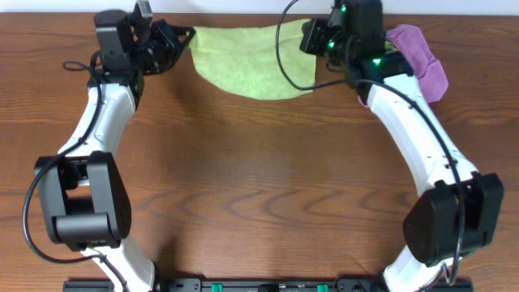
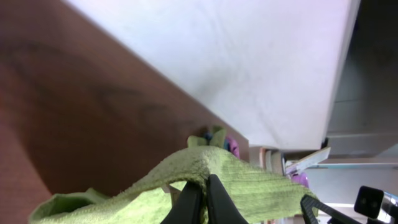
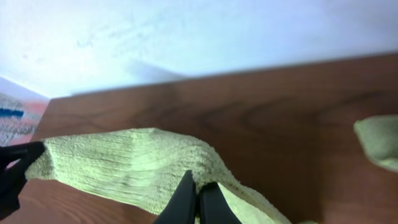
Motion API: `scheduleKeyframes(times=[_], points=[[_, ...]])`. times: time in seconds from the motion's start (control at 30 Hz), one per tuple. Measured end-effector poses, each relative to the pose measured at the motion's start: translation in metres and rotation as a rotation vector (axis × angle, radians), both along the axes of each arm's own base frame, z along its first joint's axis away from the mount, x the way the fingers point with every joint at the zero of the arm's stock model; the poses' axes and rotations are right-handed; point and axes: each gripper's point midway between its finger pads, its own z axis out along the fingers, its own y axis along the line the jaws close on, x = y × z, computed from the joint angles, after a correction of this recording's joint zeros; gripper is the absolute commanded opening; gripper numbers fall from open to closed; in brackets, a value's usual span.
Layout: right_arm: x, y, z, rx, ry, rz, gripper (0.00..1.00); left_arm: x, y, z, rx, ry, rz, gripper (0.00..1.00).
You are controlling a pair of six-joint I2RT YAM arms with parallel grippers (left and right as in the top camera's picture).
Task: Fold the cloth
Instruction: 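Lift the cloth with both grippers and stretch it across the table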
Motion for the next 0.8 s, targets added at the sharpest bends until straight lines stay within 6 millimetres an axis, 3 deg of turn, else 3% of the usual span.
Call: scheduleKeyframes(times=[0.17,0.27,0.33,0.47,0.8], points=[[0.002,-0.022,0.014,-0.054,0.000,-0.020,0.02,0.008,-0.003,0.030,-0.008,-0.064,-0.023,0.06],[0.000,-0.023,0.022,-0.081,-0.002,-0.007,0.02,0.008,-0.007,0.047,-0.018,-0.098,-0.057,0.06],[0.000,-0.023,0.026,-0.089,-0.009,-0.002,0.01,0.006,-0.010,0.048,-0.025,-0.091,-0.074,0.06],[-0.004,-0.024,0.026,-0.112,0.001,0.012,0.02,-0.005,-0.013,0.030,-0.029,0.002,-0.103,0.06],[-0.042,-0.033,-0.019,-0.240,0.201,0.090,0.02,-0.052,-0.016,-0.031,0.092,0.230,-0.213,0.06]])
